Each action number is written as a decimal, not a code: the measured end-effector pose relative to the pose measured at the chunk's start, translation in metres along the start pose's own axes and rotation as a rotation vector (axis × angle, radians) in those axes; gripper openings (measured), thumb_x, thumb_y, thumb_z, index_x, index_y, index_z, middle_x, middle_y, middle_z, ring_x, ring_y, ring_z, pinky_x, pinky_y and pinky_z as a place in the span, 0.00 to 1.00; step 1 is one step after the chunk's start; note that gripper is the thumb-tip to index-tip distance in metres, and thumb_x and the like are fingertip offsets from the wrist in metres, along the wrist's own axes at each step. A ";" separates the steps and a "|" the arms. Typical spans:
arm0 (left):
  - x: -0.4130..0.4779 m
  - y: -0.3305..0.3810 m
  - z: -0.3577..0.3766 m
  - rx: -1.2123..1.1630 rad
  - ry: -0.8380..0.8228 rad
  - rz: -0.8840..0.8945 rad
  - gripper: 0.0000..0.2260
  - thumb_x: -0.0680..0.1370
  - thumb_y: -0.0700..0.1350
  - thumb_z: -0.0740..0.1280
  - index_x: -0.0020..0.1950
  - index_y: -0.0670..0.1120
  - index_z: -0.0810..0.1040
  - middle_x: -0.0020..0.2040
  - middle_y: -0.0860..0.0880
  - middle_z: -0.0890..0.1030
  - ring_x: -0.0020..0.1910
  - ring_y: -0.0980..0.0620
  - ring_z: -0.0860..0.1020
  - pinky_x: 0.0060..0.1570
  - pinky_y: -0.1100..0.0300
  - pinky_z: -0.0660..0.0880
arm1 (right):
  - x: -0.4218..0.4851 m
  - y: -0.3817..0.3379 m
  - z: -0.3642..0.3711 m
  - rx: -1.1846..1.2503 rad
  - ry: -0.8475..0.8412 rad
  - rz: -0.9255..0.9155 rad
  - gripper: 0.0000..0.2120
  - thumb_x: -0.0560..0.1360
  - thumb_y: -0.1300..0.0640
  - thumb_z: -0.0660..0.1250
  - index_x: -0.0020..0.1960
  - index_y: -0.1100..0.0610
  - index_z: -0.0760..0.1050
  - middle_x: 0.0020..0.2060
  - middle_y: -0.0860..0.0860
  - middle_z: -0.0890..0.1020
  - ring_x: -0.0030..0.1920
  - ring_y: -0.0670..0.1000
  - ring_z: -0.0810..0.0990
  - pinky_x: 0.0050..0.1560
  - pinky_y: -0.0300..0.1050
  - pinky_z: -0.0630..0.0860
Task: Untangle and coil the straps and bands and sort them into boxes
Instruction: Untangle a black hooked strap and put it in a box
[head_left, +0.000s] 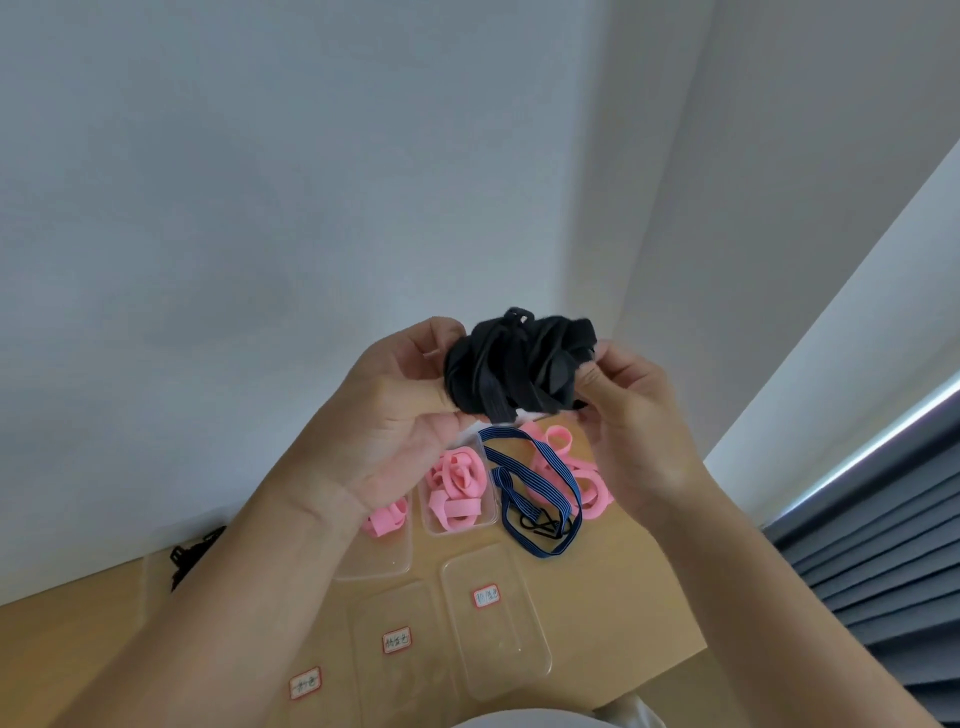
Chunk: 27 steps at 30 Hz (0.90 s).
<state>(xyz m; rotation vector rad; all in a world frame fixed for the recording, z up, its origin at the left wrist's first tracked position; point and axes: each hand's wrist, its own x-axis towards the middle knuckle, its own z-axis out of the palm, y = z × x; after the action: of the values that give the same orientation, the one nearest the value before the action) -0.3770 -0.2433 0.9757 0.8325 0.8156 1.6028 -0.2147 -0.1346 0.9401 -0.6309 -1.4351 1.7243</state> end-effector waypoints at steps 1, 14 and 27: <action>-0.005 -0.001 0.000 -0.012 -0.062 -0.016 0.13 0.66 0.28 0.70 0.38 0.45 0.73 0.41 0.44 0.73 0.45 0.46 0.76 0.49 0.55 0.77 | 0.004 -0.004 -0.004 -0.010 -0.021 -0.040 0.16 0.68 0.41 0.78 0.44 0.54 0.84 0.42 0.61 0.78 0.42 0.60 0.71 0.46 0.57 0.71; -0.033 0.000 0.001 -0.009 -0.265 -0.043 0.22 0.70 0.29 0.73 0.37 0.50 0.63 0.36 0.50 0.66 0.35 0.47 0.60 0.36 0.54 0.58 | 0.063 -0.079 -0.022 -0.270 -0.327 -0.251 0.04 0.71 0.62 0.73 0.39 0.55 0.84 0.23 0.47 0.67 0.26 0.51 0.59 0.28 0.40 0.59; 0.009 -0.010 -0.010 0.260 0.480 0.250 0.22 0.65 0.28 0.65 0.30 0.53 0.62 0.30 0.50 0.65 0.35 0.46 0.67 0.39 0.55 0.66 | -0.010 0.012 0.034 0.705 0.048 0.663 0.12 0.81 0.60 0.62 0.39 0.56 0.69 0.29 0.48 0.68 0.24 0.44 0.57 0.19 0.34 0.56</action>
<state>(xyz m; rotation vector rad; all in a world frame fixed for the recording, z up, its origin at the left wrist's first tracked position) -0.3813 -0.2335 0.9629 0.7592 1.3230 1.9846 -0.2384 -0.1630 0.9350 -0.7774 -0.5010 2.5130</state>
